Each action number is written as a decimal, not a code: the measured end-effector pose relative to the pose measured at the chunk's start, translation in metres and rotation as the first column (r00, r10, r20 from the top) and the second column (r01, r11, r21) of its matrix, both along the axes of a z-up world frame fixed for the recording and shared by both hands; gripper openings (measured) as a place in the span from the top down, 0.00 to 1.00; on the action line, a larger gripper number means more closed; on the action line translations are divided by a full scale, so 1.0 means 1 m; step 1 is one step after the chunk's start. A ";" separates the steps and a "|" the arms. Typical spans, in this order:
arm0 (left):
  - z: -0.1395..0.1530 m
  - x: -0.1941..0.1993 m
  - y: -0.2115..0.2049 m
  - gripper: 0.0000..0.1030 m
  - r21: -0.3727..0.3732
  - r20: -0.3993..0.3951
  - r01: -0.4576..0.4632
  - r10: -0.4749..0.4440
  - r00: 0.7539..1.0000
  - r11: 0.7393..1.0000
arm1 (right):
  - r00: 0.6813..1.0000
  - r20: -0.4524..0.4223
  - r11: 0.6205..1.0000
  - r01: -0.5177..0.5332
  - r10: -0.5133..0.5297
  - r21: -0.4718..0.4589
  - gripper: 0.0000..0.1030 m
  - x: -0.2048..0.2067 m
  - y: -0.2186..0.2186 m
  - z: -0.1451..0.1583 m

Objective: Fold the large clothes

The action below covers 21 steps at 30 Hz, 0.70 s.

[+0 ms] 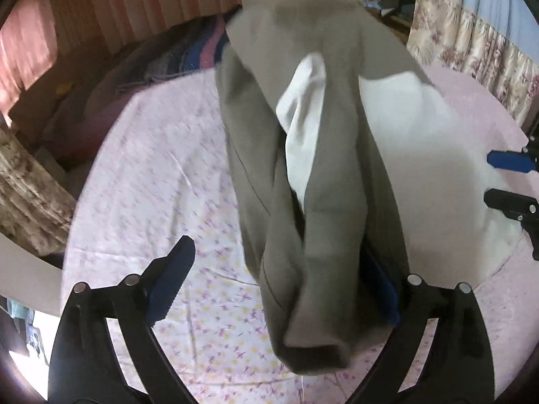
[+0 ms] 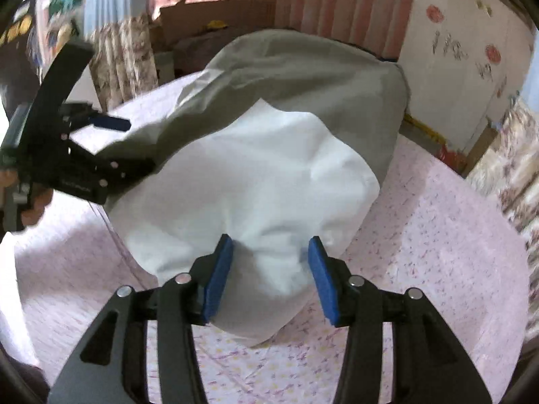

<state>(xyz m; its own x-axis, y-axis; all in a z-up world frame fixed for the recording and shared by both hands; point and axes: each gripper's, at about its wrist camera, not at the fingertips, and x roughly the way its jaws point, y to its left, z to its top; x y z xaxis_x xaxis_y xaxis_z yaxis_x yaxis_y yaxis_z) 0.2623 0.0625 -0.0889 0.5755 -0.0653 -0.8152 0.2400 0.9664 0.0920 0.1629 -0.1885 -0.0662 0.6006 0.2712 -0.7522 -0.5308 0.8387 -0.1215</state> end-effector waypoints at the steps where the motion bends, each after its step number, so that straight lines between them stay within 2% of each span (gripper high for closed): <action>1: -0.006 0.001 0.001 0.07 0.004 0.003 0.005 -0.005 1.000 1.000 | 1.000 0.012 1.000 -0.006 0.006 -0.005 0.54 -0.001 0.001 -0.003; 2: -0.010 0.002 0.004 0.03 0.003 0.004 0.000 0.000 1.000 1.000 | 1.000 0.023 1.000 -0.011 0.011 -0.014 0.54 -0.002 0.001 -0.005; 4: -0.014 0.006 0.011 0.03 -0.035 -0.016 -0.004 0.003 1.000 0.999 | 1.000 0.027 1.000 -0.008 0.009 -0.025 0.53 -0.003 0.003 -0.002; 6: -0.010 0.006 0.014 0.03 -0.054 -0.019 -0.010 0.009 1.000 0.998 | 1.000 0.021 1.000 -0.017 0.017 -0.012 0.51 -0.002 -0.001 0.007; 8: 0.005 0.002 0.015 0.03 -0.055 0.010 -0.007 0.007 1.000 0.998 | 1.000 0.009 0.999 -0.024 0.023 0.032 0.48 0.004 -0.011 0.025; 11: 0.040 0.005 0.017 0.03 -0.116 0.063 0.002 0.005 0.998 0.993 | 0.995 0.070 0.990 0.063 -0.072 0.129 0.38 0.025 -0.034 0.050; 13: 0.059 0.019 0.014 0.03 -0.148 0.087 0.006 0.007 0.996 0.989 | 0.982 0.115 0.980 0.134 -0.152 0.146 0.37 0.046 -0.047 0.059; 15: 0.070 0.041 0.006 0.03 -0.148 0.105 0.005 0.011 0.994 0.989 | 0.972 0.111 0.967 0.184 -0.205 0.174 0.37 0.067 -0.056 0.059; 17: 0.072 0.073 -0.001 0.03 -0.177 0.072 0.010 0.002 0.997 0.984 | 0.959 0.095 0.948 0.245 -0.268 0.202 0.37 0.090 -0.063 0.052; 18: 0.068 0.093 -0.005 0.08 -0.186 0.043 0.008 0.000 0.999 0.982 | 0.952 0.084 0.939 0.270 -0.293 0.214 0.37 0.101 -0.065 0.048; 19: 0.065 0.104 -0.007 0.18 -0.178 0.029 0.005 0.001 1.000 0.984 | 0.950 0.067 0.933 0.283 -0.304 0.223 0.37 0.112 -0.065 0.043; 20: 0.059 0.116 -0.009 0.43 -0.165 0.004 0.000 0.000 1.000 0.986 | 0.951 0.051 0.931 0.287 -0.305 0.225 0.38 0.120 -0.064 0.039; 21: 0.053 0.126 -0.009 0.64 -0.176 -0.027 0.001 -0.006 1.000 0.984 | 0.954 0.037 0.933 0.283 -0.298 0.221 0.38 0.127 -0.059 0.035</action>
